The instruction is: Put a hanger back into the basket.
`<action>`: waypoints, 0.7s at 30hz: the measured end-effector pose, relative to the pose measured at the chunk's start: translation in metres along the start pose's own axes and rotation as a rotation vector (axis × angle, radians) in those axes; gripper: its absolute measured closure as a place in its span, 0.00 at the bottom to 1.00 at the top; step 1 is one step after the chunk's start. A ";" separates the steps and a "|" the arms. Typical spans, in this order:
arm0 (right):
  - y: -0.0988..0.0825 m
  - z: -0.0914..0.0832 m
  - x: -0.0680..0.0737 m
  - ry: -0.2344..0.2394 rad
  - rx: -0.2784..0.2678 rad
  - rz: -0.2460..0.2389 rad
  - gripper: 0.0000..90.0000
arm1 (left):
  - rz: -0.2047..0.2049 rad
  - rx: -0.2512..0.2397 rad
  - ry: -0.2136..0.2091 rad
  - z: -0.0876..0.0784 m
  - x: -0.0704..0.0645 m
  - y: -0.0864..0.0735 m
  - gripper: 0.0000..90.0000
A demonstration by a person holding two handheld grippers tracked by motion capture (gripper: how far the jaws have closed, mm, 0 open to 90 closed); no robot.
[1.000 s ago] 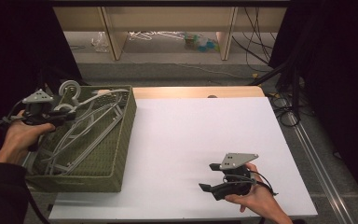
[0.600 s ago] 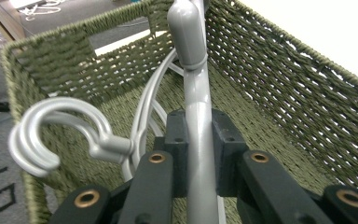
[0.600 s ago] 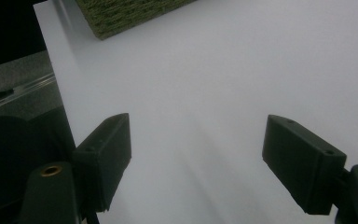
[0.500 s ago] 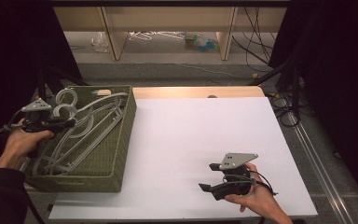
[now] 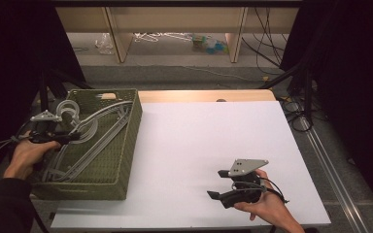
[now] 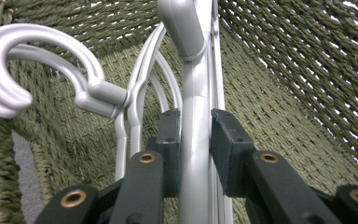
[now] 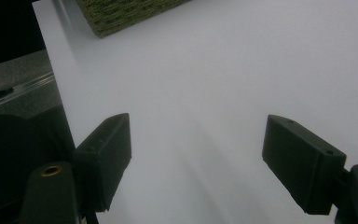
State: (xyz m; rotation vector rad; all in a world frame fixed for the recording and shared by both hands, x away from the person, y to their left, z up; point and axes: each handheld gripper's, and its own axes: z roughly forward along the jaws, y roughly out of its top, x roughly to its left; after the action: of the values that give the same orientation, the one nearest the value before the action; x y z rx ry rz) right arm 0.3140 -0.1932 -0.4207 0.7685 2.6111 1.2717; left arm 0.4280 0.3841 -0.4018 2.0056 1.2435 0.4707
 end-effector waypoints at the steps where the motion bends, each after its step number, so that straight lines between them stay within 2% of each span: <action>1: 0.000 0.000 0.000 0.000 0.000 0.000 0.27 | 0.000 0.000 0.000 0.000 0.000 0.000 0.79; 2: 0.000 0.000 0.000 0.001 0.000 -0.002 0.27 | 0.040 0.039 0.019 -0.002 0.003 0.000 0.79; 7: 0.000 0.000 0.000 0.000 -0.002 -0.002 0.27 | -0.023 0.053 0.089 0.002 0.004 0.000 0.72; 8: 0.000 0.000 0.000 0.000 -0.002 -0.001 0.27 | -0.030 0.045 0.116 0.003 0.004 0.000 0.71; 11: 0.000 0.000 0.000 0.000 -0.001 -0.001 0.27 | -0.038 0.079 0.177 0.003 0.005 -0.001 0.68; 13: -0.001 0.000 -0.001 0.000 0.000 -0.001 0.27 | -0.054 0.094 0.196 0.004 0.007 -0.003 0.67; 17: -0.001 0.001 -0.001 0.001 0.002 0.000 0.27 | -0.075 0.074 0.188 0.001 0.009 -0.005 0.68; 21: -0.001 0.001 -0.001 0.000 0.001 0.001 0.27 | -0.072 0.053 0.199 -0.004 0.008 -0.004 0.65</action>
State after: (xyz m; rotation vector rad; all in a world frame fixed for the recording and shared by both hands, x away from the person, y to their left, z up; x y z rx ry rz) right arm 0.3146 -0.1935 -0.4217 0.7702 2.6113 1.2711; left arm 0.4265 0.3937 -0.4030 1.9878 1.4574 0.6195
